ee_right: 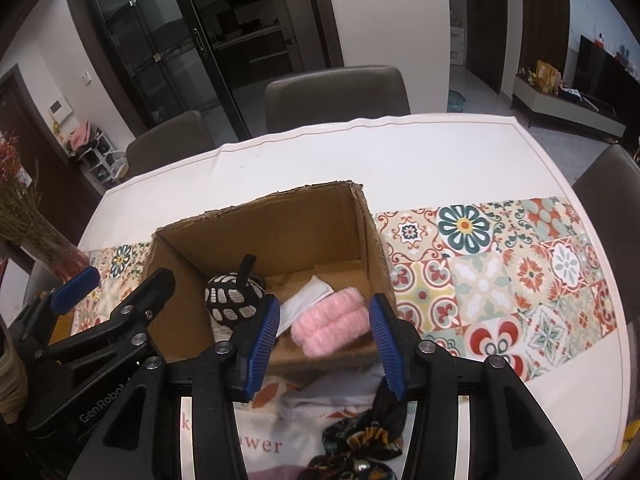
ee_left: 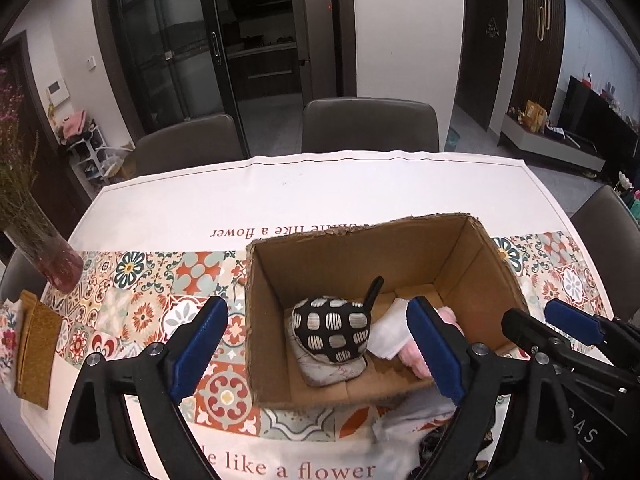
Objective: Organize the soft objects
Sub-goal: 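Lower both items into the box and open both tools, then withdraw both tools from the box toward the remaining scarf and towel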
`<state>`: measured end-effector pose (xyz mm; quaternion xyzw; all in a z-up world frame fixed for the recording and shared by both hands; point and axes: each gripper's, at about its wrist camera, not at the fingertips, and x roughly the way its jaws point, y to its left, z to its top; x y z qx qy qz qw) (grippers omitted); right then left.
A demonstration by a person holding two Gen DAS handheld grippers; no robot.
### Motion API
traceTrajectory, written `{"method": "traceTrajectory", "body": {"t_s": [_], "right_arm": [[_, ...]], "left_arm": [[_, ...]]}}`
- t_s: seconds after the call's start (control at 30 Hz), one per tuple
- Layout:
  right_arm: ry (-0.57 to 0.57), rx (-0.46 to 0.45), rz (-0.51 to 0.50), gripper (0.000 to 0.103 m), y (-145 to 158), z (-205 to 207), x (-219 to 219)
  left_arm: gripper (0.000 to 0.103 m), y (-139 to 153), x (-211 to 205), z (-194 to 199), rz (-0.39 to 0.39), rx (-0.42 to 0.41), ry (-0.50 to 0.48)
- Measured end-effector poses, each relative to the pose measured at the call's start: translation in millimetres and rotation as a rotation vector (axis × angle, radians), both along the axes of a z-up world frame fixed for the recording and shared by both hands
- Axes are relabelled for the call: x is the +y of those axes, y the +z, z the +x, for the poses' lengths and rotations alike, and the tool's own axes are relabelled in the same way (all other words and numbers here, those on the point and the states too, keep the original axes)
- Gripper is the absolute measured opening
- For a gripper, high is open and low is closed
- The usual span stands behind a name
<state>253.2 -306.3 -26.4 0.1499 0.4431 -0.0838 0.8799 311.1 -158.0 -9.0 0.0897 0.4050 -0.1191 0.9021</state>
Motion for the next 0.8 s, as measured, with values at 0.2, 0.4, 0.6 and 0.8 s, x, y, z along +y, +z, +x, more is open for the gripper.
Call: {"method": "traceTrajectory", "body": {"t_s": [0.2,0.4,0.6,0.8], "right_arm": [[-0.021,-0.013,-0.007,0.054,8,-28,2],[-0.058,-0.041,-0.033,0.067,18,-58,5],[-0.088,-0.052,-0.041,0.07,18,-84,6],[-0.096,-0.05,-0.058,0.07,13,-105,11]], "left_arm": [[0.092,9,5,-27,-0.002,-0.009,-0.012],[0.102,17,13,-53,0.002,-0.047,0.0],[0.103,12,19,-76,0.004,-0.043,-0.001],[0.103,2,26,-98,0.007,-0.034,-0.001]]}}
